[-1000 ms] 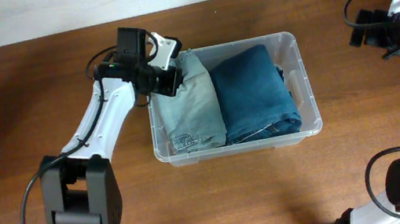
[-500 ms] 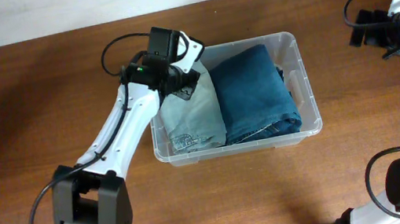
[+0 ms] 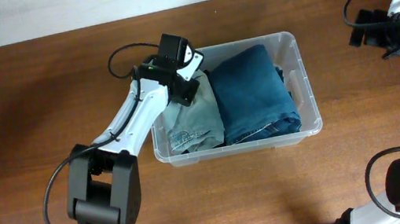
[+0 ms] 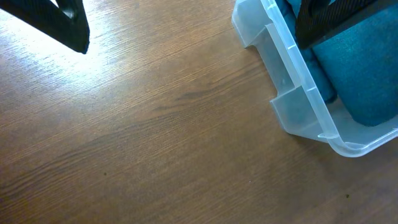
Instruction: Pack container
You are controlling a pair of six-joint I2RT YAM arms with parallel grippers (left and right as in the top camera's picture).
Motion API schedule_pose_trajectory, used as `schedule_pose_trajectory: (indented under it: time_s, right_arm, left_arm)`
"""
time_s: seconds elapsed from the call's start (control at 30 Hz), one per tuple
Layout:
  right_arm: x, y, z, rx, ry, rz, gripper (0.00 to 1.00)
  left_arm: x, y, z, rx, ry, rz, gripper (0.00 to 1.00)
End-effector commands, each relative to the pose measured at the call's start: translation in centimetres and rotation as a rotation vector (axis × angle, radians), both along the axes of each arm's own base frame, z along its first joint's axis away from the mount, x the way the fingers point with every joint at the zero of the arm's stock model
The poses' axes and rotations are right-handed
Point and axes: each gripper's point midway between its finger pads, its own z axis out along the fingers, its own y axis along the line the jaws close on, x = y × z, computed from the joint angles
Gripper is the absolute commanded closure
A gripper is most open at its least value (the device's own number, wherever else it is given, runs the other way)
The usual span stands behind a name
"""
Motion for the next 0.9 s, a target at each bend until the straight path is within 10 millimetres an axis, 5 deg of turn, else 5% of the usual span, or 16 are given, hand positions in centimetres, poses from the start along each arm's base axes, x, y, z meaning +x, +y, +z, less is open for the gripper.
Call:
schedule_pose_trajectory:
  time_s: [0.0,0.23,0.37,0.43,0.5,0.53,0.57,0.7,0.87]
  right_arm:
    - [-0.2,0.2,0.6,0.001,-0.017,0.005,0.01]
    - [0.0,0.5,0.6,-0.002,-0.022,0.02,0.02]
    - [1.6,3.8,1.1,0.028,-0.075,0.22,0.02]
    - [2.2,5.4,1.2,0.019,-0.089,0.302,0.01]
    - [3.0,7.4,1.4,-0.001,-0.106,0.387,0.01]
    - [3.5,8.7,1.6,-0.017,-0.12,0.448,0.02]
    - [3.8,9.6,1.7,-0.028,-0.13,0.486,0.02]
    - [5.9,12.8,2.9,-0.069,-0.22,0.593,0.02]
    - [6.9,14.7,3.6,-0.074,-0.271,0.621,0.02]
  left_arm:
    - [0.1,1.6,3.5,0.009,-0.05,0.055,0.99]
    - [-0.7,3.5,15.6,-0.126,-0.26,0.126,0.97]
    - [-1.2,7.4,20.9,-0.226,-0.347,0.284,0.9]
    - [-1.0,10.2,21.9,-0.257,-0.358,0.389,0.78]
    - [-0.7,13.5,22.0,-0.268,-0.351,0.498,0.45]
    - [-0.6,15.7,21.7,-0.274,-0.339,0.574,0.17]
    - [-0.6,17.0,21.4,-0.28,-0.328,0.627,0.01]
    - [-0.4,21.5,20.4,-0.273,-0.307,0.763,0.01]
    - [-1.4,24.0,19.9,-0.238,-0.278,0.808,0.01]
